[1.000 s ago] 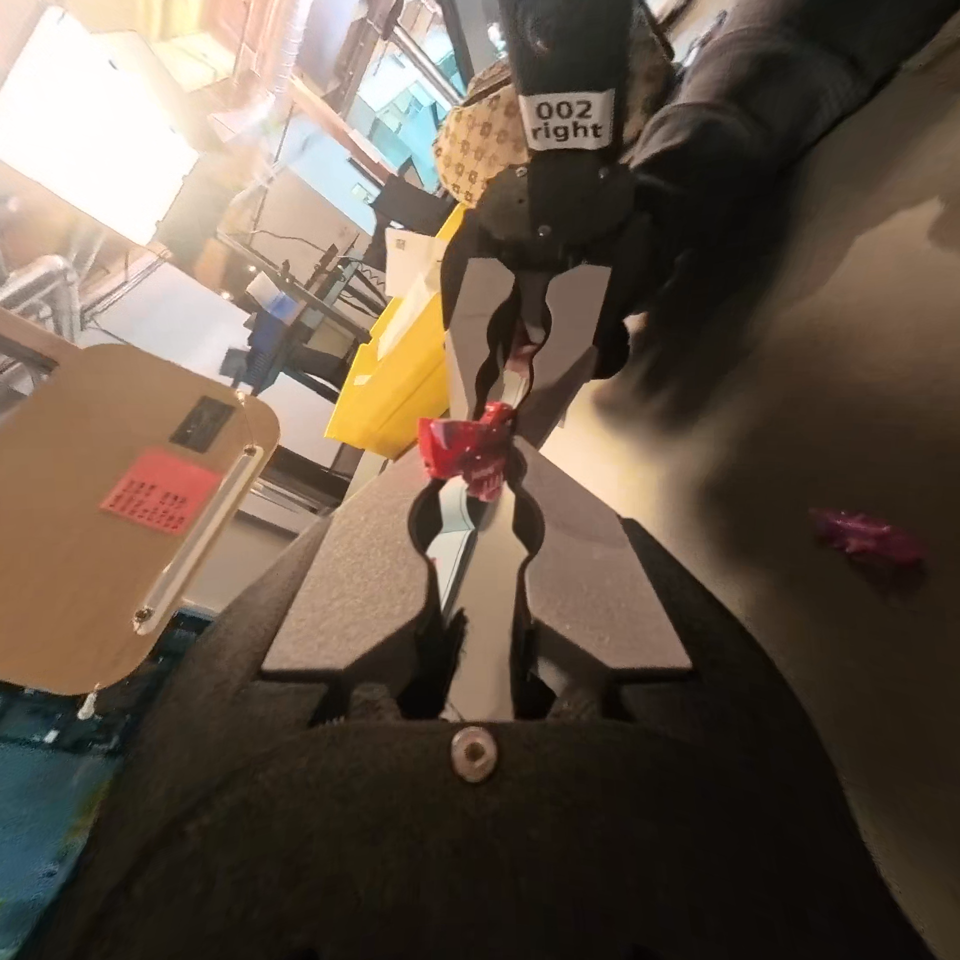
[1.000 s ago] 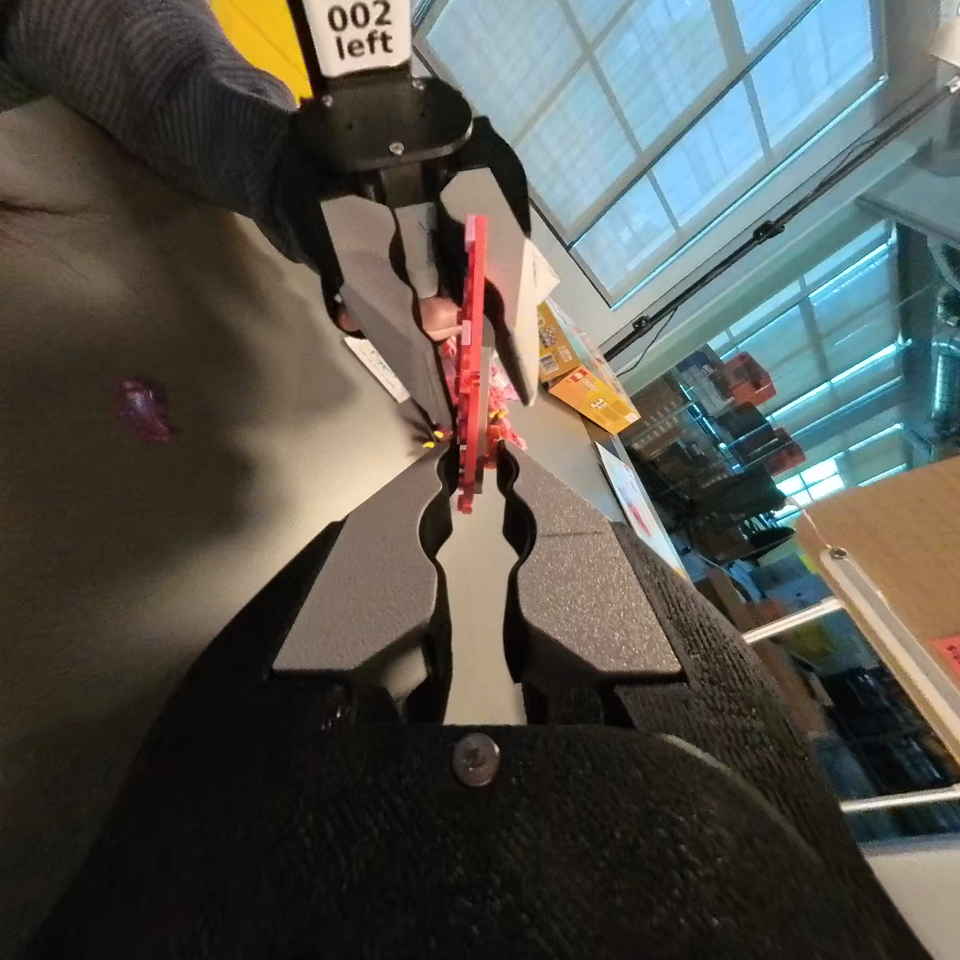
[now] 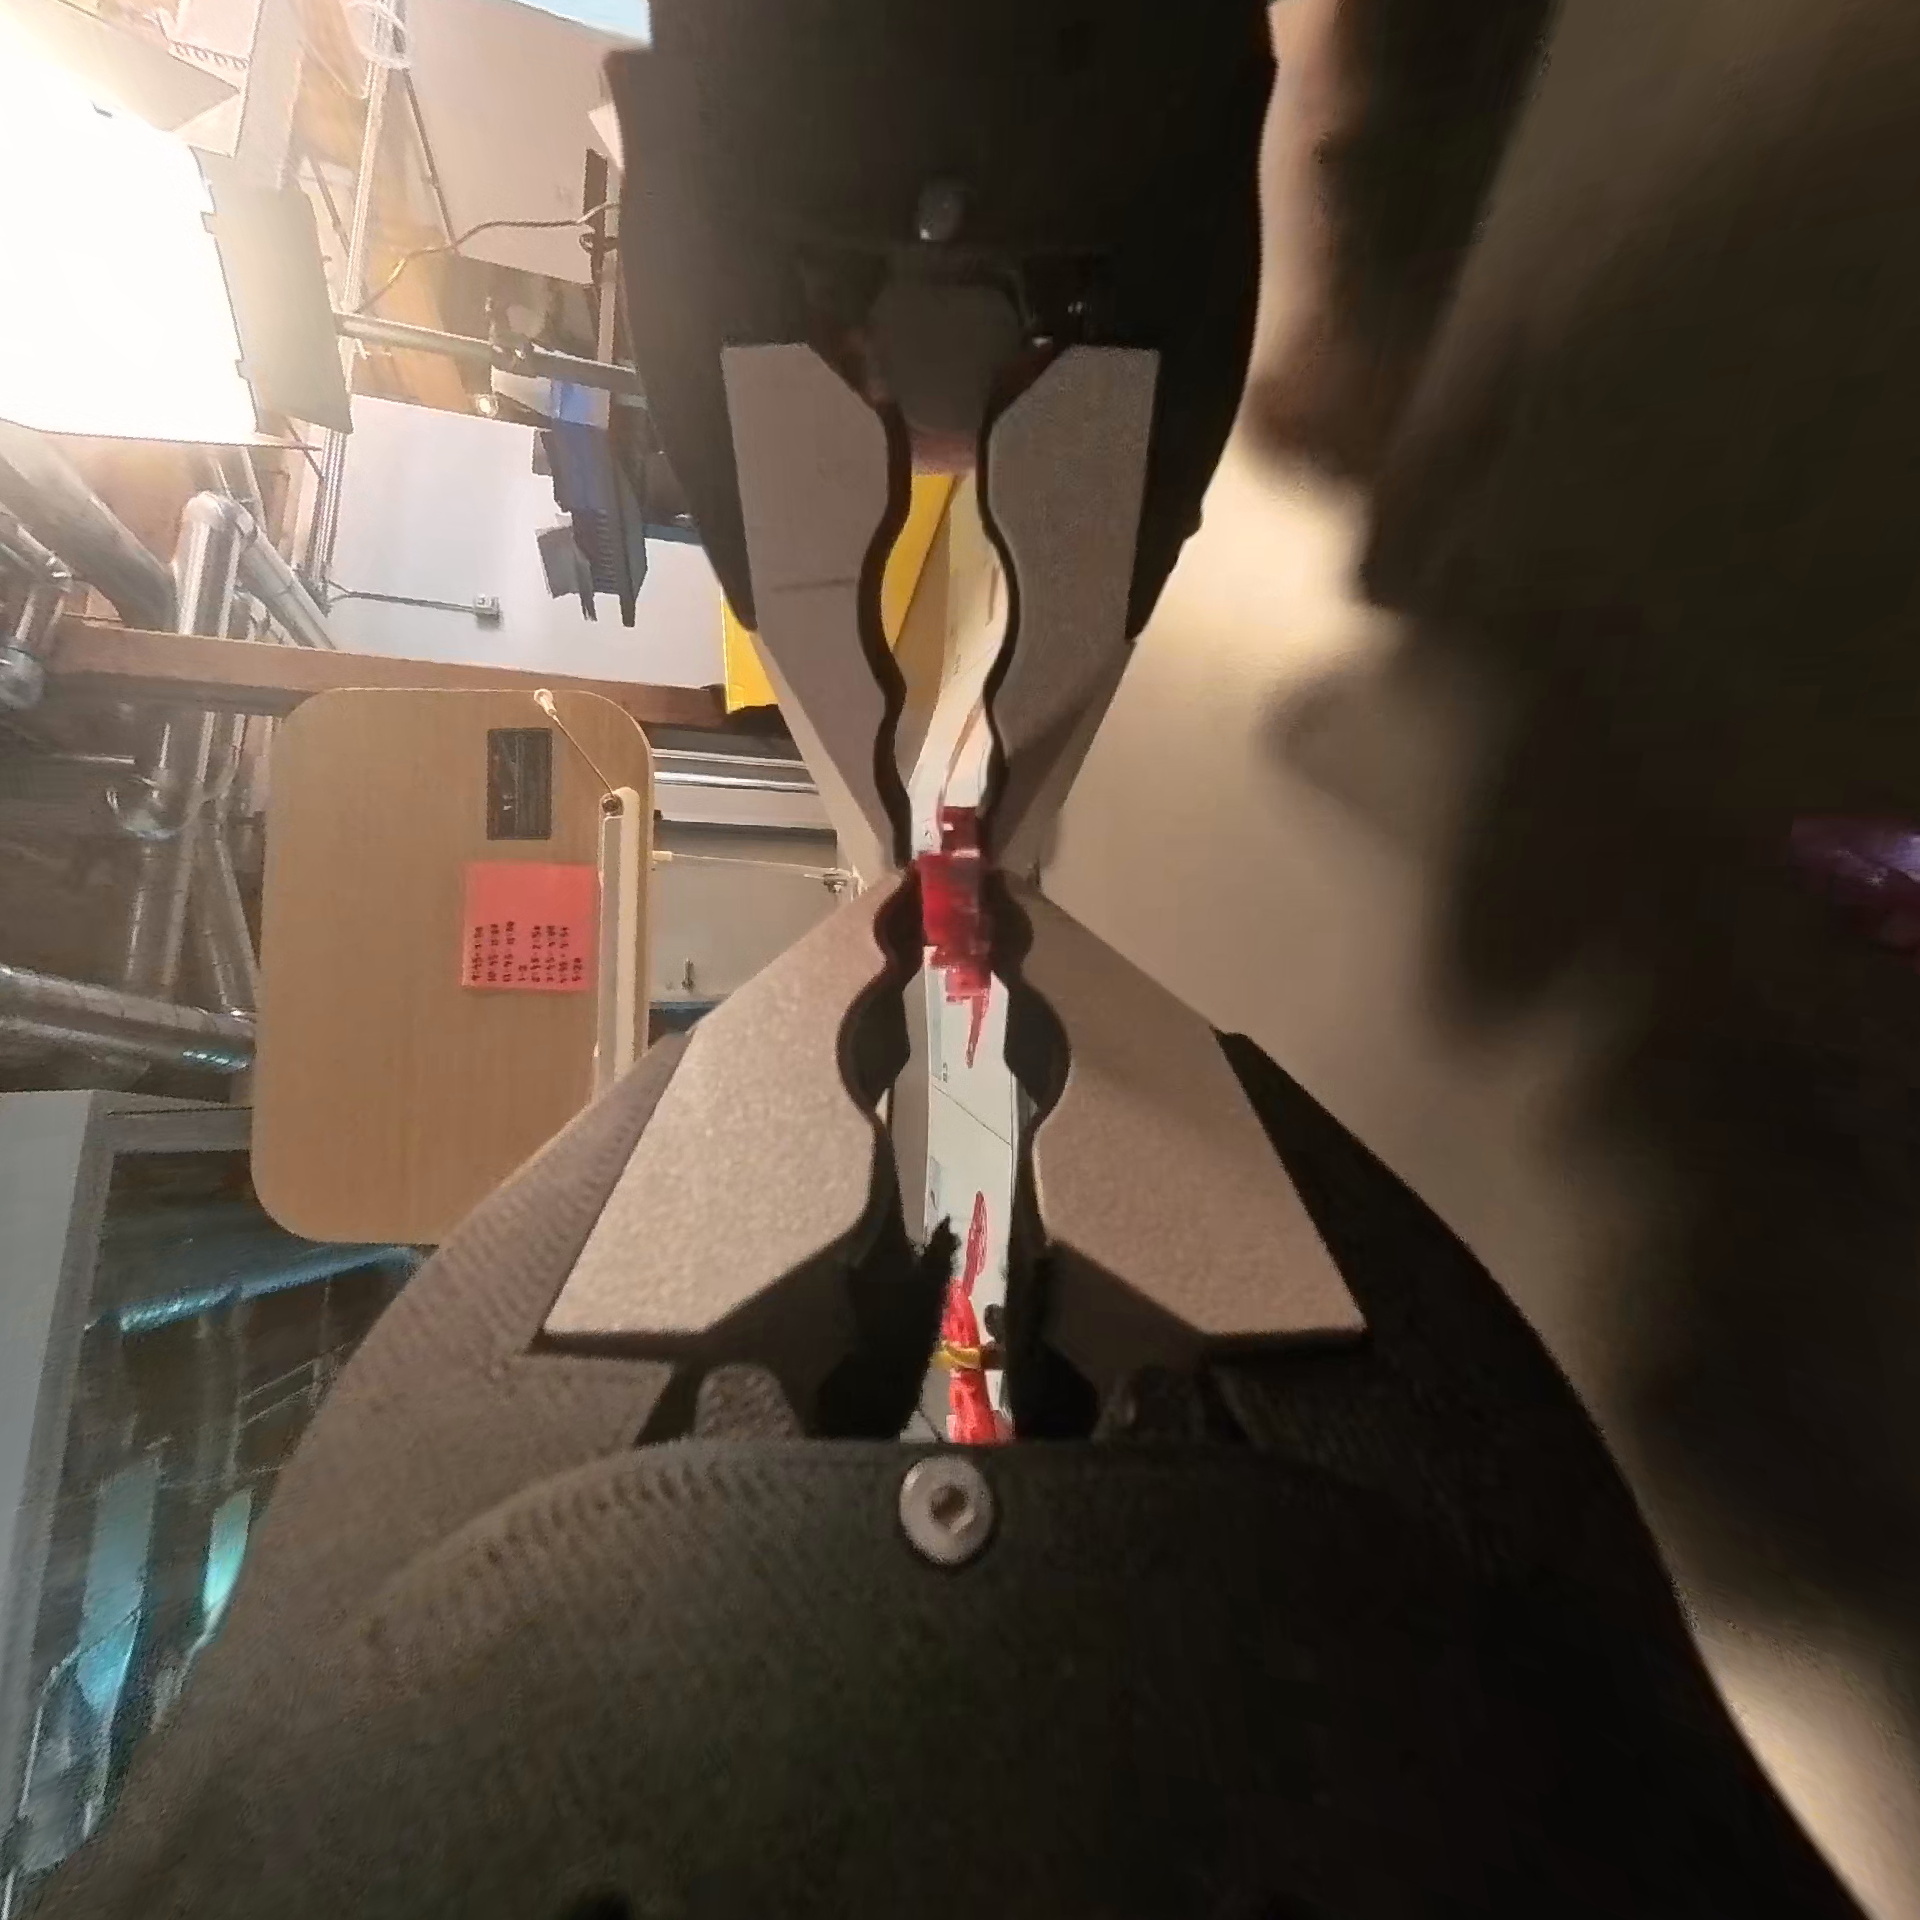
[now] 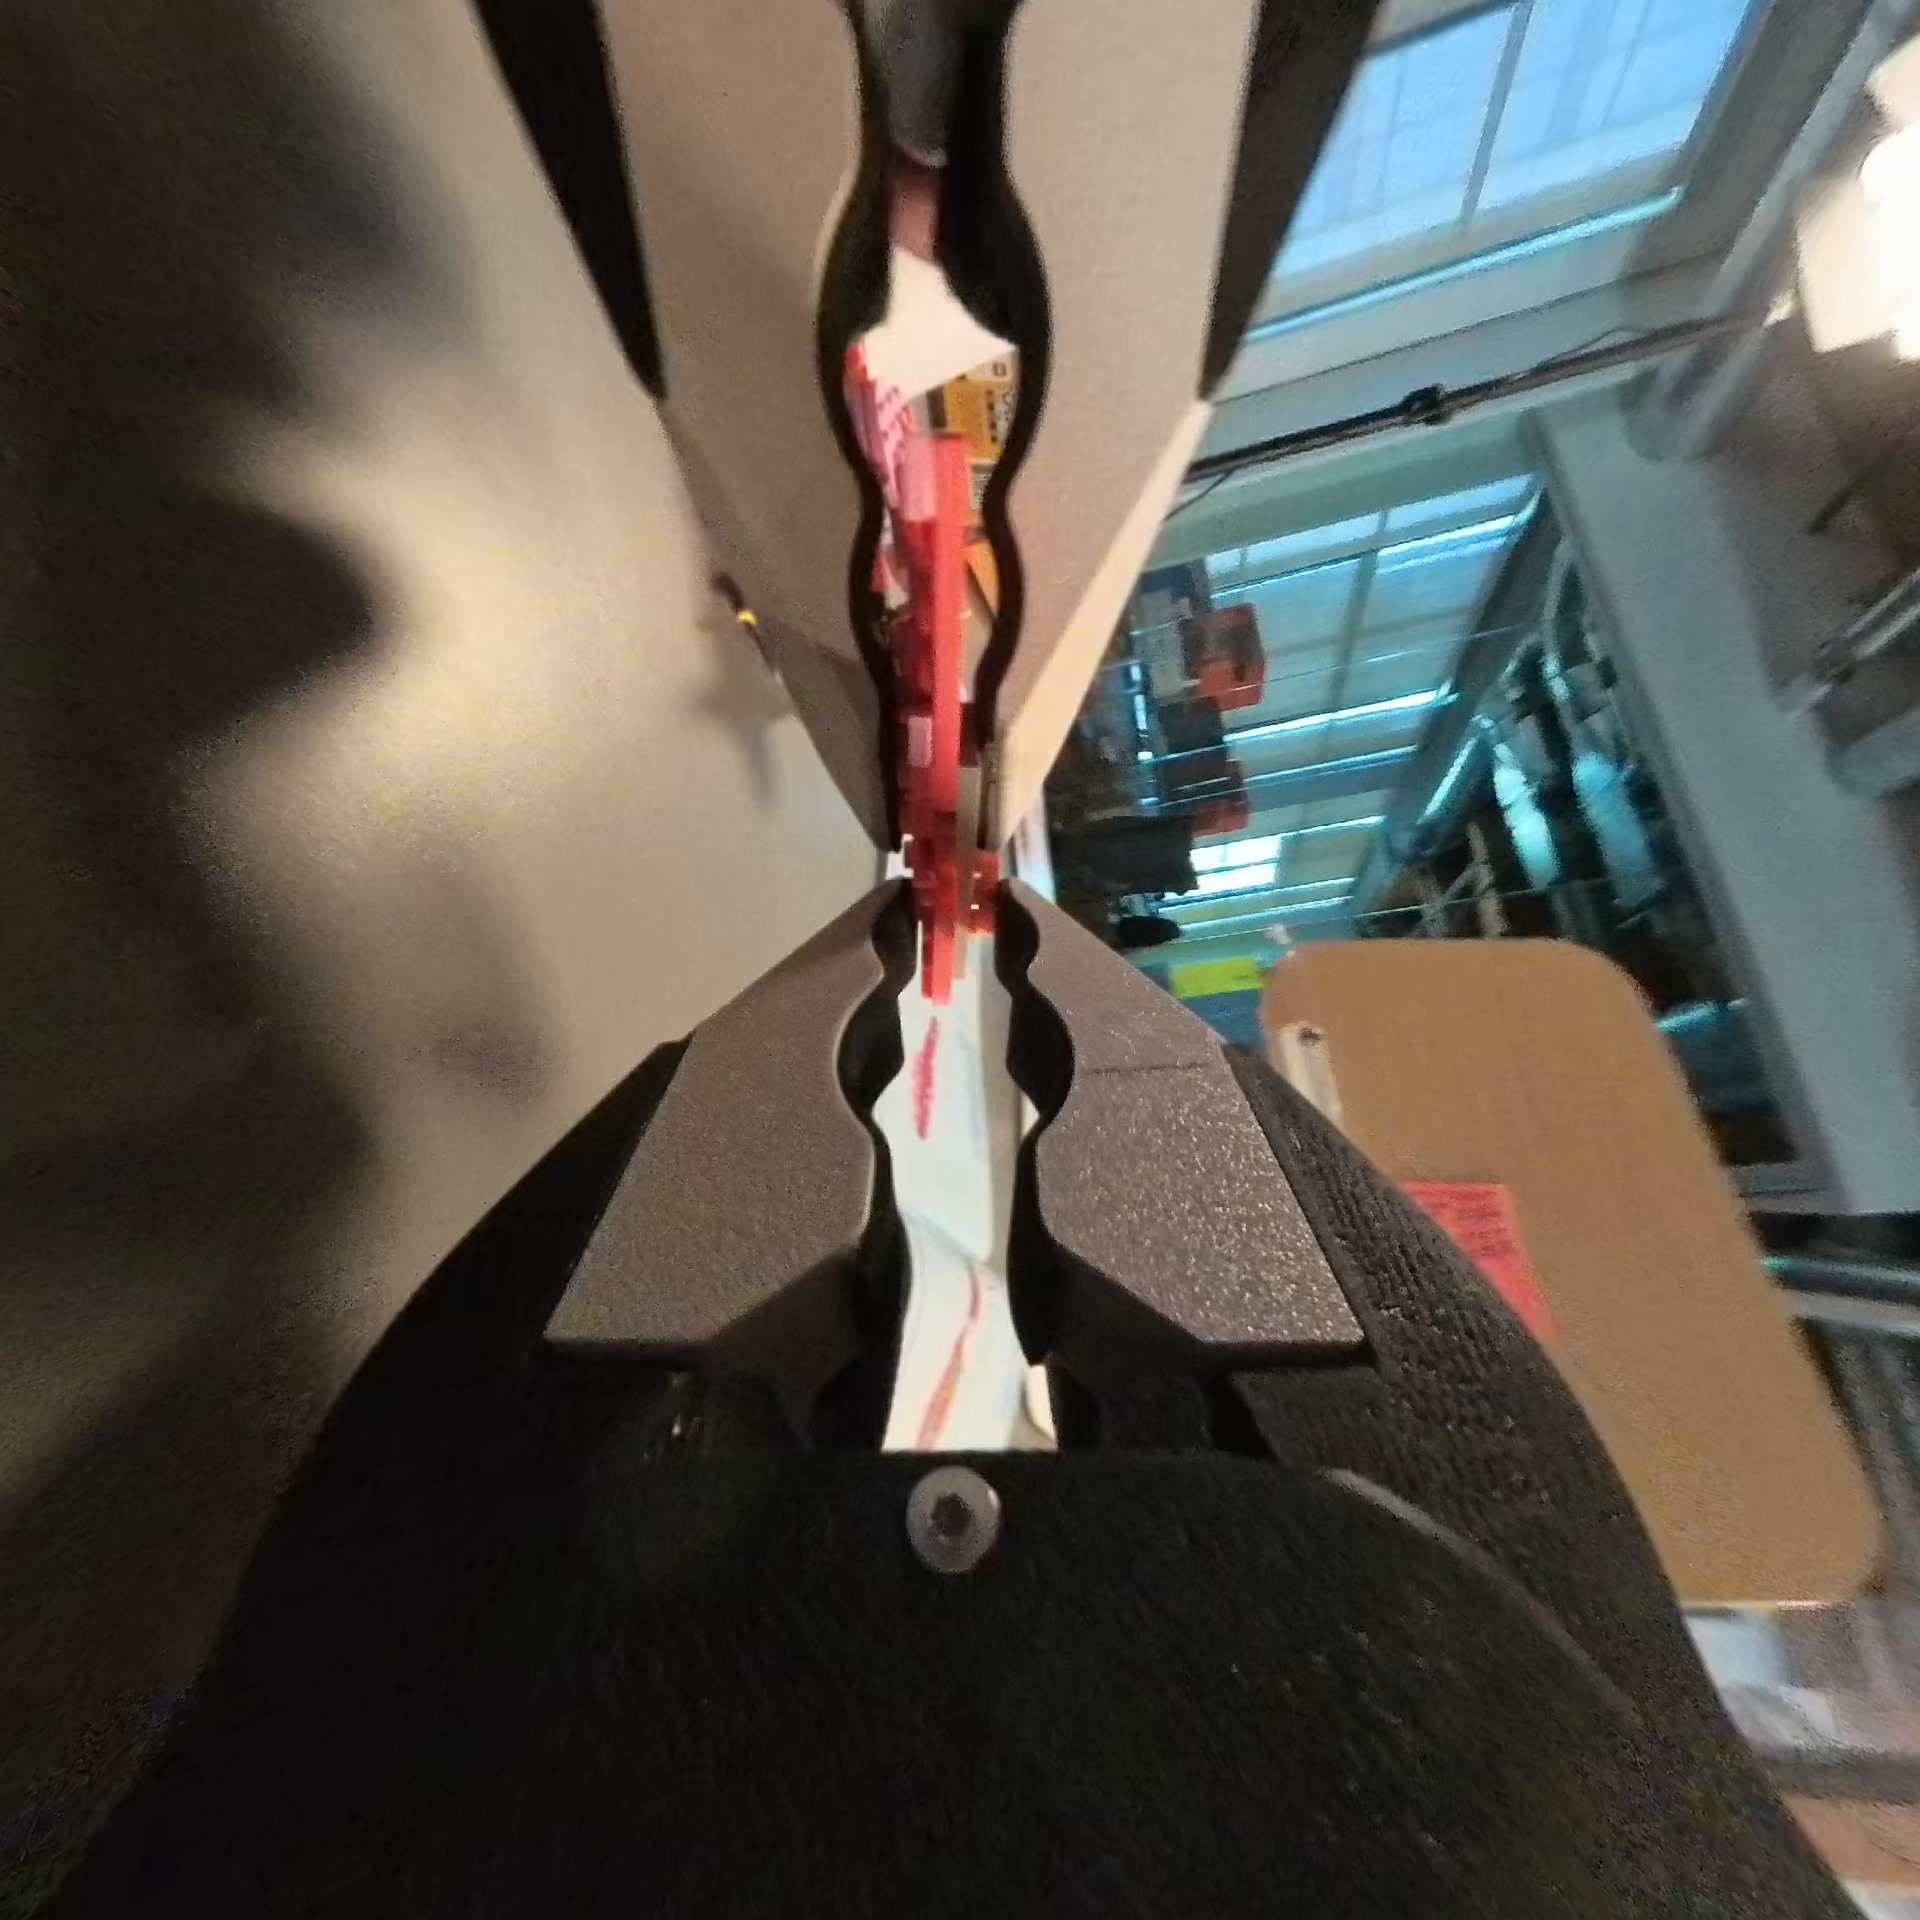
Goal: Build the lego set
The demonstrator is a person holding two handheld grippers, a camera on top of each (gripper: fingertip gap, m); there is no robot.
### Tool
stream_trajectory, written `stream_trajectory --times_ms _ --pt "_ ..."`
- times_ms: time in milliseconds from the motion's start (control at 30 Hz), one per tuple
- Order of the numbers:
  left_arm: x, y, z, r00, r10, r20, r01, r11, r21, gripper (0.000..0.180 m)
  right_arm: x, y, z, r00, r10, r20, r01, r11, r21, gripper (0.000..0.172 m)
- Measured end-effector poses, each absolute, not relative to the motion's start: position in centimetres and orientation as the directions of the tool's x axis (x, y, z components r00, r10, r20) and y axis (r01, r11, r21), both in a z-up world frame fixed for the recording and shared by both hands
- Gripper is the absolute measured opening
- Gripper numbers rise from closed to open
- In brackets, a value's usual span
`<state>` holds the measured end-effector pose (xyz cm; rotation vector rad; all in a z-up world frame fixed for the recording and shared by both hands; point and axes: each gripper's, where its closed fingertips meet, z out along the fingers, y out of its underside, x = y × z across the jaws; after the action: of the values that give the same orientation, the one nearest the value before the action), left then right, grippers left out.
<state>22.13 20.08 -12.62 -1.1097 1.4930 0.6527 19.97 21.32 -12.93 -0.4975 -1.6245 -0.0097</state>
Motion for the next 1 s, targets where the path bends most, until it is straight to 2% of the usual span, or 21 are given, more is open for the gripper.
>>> stream_trajectory --times_ms 67,133,533,733,800,867,933,1000 --pt "22.1 20.2 -12.5 0.06 -0.286 -0.956 -0.901 0.397 -0.175 0.01 20.0 21.5 -12.8 -0.013 0.39 0.921 0.311 0.877 -0.367 0.013" --pt "22.1 20.3 -12.5 0.06 -0.29 -0.955 -0.905 0.388 -0.174 0.01 20.0 21.5 -12.8 -0.004 0.406 0.914 0.308 0.87 -0.385 0.014" --pt "21.7 20.7 -13.3 0.038 -0.316 -0.948 -0.921 0.356 -0.155 0.01 19.9 21.7 -13.6 -0.028 0.318 0.948 0.329 0.898 -0.292 0.012" --pt "21.9 20.7 -13.0 0.082 -0.332 -0.94 -0.912 0.356 -0.205 0.01 20.1 21.6 -13.4 -0.052 0.303 0.951 0.341 0.901 -0.268 0.011" --pt "21.9 20.7 -12.7 0.158 -0.36 -0.919 -0.89 0.352 -0.291 0.011 20.1 21.6 -13.4 -0.046 0.366 0.93 0.328 0.884 -0.332 0.011" --pt "21.6 21.1 -12.2 0.257 -0.397 -0.881 -0.861 0.32 -0.396 0.022 20.2 21.5 -13.1 -0.035 0.461 0.887 0.296 0.852 -0.431 0.011" --pt "21.0 21.3 -13.0 0.274 -0.467 -0.841 -0.856 0.279 -0.434 0.038 20.3 21.0 -12.7 -0.039 0.553 0.833 0.24 0.814 -0.529 0.011" --pt "21.2 20.8 -13.6 0.264 -0.512 -0.817 -0.83 0.311 -0.463 0.036 20.5 20.3 -12.6 -0.076 0.613 0.786 0.187 0.783 -0.593 0.01"
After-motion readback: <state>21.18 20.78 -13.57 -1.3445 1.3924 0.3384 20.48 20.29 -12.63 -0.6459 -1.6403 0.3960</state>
